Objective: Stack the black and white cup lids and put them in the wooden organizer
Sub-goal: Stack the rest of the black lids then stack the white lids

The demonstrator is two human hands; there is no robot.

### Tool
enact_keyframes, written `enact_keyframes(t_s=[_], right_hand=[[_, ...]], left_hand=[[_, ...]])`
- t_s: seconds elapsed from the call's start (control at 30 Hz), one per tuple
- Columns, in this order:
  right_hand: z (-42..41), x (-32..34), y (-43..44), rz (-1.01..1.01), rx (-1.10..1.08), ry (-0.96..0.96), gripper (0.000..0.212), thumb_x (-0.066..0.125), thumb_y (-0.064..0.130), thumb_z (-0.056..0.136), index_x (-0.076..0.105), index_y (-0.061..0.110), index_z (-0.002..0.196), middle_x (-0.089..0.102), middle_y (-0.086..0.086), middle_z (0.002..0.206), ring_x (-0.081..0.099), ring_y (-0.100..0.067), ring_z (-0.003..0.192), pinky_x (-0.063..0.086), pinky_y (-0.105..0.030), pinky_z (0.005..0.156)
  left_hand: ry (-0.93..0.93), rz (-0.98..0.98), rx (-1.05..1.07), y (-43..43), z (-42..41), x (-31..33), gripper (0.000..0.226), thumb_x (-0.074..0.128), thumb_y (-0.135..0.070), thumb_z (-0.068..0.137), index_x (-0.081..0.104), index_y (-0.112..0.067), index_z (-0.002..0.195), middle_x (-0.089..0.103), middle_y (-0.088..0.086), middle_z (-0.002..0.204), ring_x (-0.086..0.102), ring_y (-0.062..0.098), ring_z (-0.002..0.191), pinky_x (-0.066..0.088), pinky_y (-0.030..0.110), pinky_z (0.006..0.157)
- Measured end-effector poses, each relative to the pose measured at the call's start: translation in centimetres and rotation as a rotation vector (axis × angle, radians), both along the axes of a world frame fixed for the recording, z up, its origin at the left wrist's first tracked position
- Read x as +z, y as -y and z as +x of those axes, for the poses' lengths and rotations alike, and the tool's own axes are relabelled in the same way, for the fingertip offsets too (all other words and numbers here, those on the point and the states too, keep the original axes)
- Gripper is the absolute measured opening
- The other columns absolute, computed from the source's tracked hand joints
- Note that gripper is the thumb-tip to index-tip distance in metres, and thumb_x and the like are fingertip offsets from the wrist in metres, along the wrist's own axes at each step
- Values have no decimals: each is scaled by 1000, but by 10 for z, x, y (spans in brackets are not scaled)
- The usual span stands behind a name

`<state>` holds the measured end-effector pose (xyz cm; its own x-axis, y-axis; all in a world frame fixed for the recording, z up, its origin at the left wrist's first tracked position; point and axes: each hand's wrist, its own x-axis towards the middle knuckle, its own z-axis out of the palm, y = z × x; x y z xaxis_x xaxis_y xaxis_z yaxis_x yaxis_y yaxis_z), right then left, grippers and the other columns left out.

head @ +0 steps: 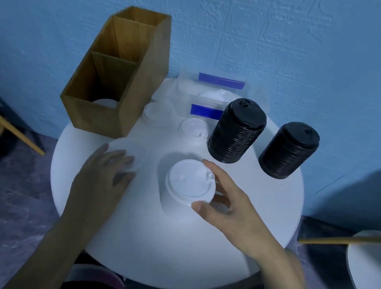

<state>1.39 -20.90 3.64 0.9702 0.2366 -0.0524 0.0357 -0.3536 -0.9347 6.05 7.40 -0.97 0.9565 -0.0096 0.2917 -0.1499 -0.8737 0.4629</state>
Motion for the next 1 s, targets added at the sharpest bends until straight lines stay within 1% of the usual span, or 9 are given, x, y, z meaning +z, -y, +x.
enact_keyframes(t_s=[0.1,0.2,0.23,0.33,0.47,0.77,0.87,0.93,1.0], right_hand=[[2,0,0,3,-3,-15,71,79,31,88,41,56,143,55,14,141,59,-7,123,50,-39,106],[2,1,-1,6,-3,-21,71,79,28,88,42,56,142,56,14,139,60,-6,122,50,-35,106],[1,1,-1,7,-4,-20,71,79,28,88,42,55,142,57,14,139,60,-5,121,51,-34,105],[2,2,-1,10,-8,-20,71,79,28,88,43,54,143,57,15,139,60,-5,121,51,-30,102],[1,2,-3,13,9,-10,70,77,25,89,42,48,145,59,18,137,58,-4,124,50,-25,100],[1,3,-2,22,5,-5,69,77,24,89,43,49,144,60,20,134,60,-2,121,50,-18,95],[1,3,-2,18,8,-5,69,77,23,90,43,49,144,59,19,136,60,-2,121,51,-20,97],[1,4,-3,21,17,-6,69,76,22,90,42,50,144,60,19,135,60,-3,121,51,-22,97],[1,5,-3,18,20,2,71,76,21,90,41,51,145,60,20,135,60,-3,122,51,-22,96]], left_hand=[[39,-111,0,11,-4,9,29,71,-29,92,72,-15,117,69,2,128,57,26,129,36,35,105],[66,-443,50,22,-9,27,22,62,-40,93,68,-21,103,73,-21,93,68,1,86,49,16,76],[52,-599,72,26,-8,35,16,62,-40,94,65,-25,97,71,-24,86,68,0,83,50,14,70],[-98,-1176,-1,36,-8,51,13,63,-33,91,64,-22,98,75,-16,98,73,11,97,61,24,69],[-262,-1459,-107,43,-11,61,23,60,-28,85,63,-14,102,77,-4,104,75,21,97,63,32,69],[-279,-1501,-164,40,-12,61,39,61,-23,83,62,-22,121,74,-4,118,73,23,106,63,37,74],[-269,-1358,-204,42,-12,62,47,64,-25,82,60,-32,128,72,-15,114,72,16,106,63,34,71],[-285,-1241,-245,46,-12,60,42,70,-29,82,65,-40,122,72,-18,109,71,12,105,61,29,69],[-267,-1067,-282,51,-13,59,29,72,-34,86,70,-51,109,72,-16,96,69,8,89,57,21,67]])
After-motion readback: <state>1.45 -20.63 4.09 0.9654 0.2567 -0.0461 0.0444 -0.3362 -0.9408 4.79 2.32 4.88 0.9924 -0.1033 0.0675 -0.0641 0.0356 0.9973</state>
